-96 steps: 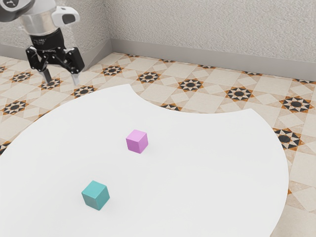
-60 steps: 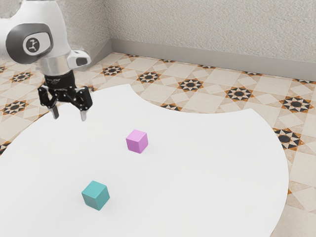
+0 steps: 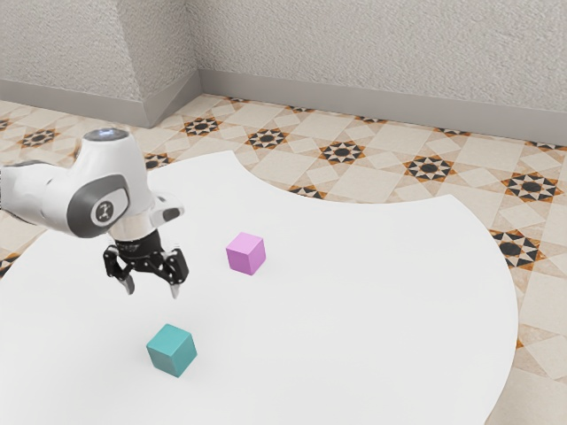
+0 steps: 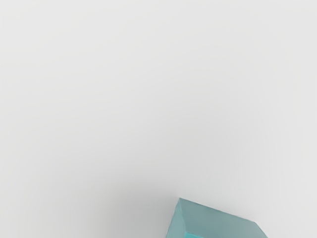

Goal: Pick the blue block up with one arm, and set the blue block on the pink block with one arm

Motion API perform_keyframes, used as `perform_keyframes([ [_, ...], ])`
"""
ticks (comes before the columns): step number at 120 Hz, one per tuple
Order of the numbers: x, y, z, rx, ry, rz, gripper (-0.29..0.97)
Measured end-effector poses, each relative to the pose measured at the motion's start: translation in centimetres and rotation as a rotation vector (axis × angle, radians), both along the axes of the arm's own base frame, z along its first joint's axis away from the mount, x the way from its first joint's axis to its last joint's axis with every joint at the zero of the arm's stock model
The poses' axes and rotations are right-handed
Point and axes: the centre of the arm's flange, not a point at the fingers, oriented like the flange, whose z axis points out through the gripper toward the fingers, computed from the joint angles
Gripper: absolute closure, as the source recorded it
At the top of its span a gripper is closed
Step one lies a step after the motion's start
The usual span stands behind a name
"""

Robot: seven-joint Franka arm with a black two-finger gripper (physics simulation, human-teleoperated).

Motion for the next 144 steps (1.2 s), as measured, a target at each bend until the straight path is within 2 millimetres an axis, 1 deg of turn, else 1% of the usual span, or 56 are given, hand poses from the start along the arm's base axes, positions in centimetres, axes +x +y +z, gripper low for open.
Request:
perform_keyframes([
  [8, -0.3, -0.2, -1.7, -0.015, 0.001, -0.003, 0.00],
  [19, -0.4, -0.8, -2.7, -0.024, -0.014, -0.026, 0.00],
  [31, -1.8, -2.1, -4.2, -0.036, -0.005, -0.071, 0.00],
  [41, -2.3, -2.4, -4.6, -0.043, -0.009, -0.088, 0.00],
  [55, -2.2, -2.3, -5.0, -0.038, -0.025, -0.125, 0.00],
  [69, -2.2, -3.5, -5.6, -0.035, -0.028, -0.188, 0.00],
  [74, -2.6, -3.7, -6.0, -0.037, -0.021, -0.201, 0.00],
  [82, -3.7, -3.7, -6.8, -0.048, -0.005, -0.205, 0.00],
  [92, -4.1, -3.5, -7.2, -0.056, -0.001, -0.206, 0.00],
  [107, -4.2, -3.4, -8.6, -0.057, 0.022, -0.215, 0.00],
  [119, -4.0, -3.4, -8.9, -0.056, 0.017, -0.226, 0.00],
  [139, -3.8, -3.3, -10.1, -0.049, 0.022, -0.242, 0.00],
  [144, -3.8, -3.3, -10.2, -0.048, 0.019, -0.246, 0.02],
])
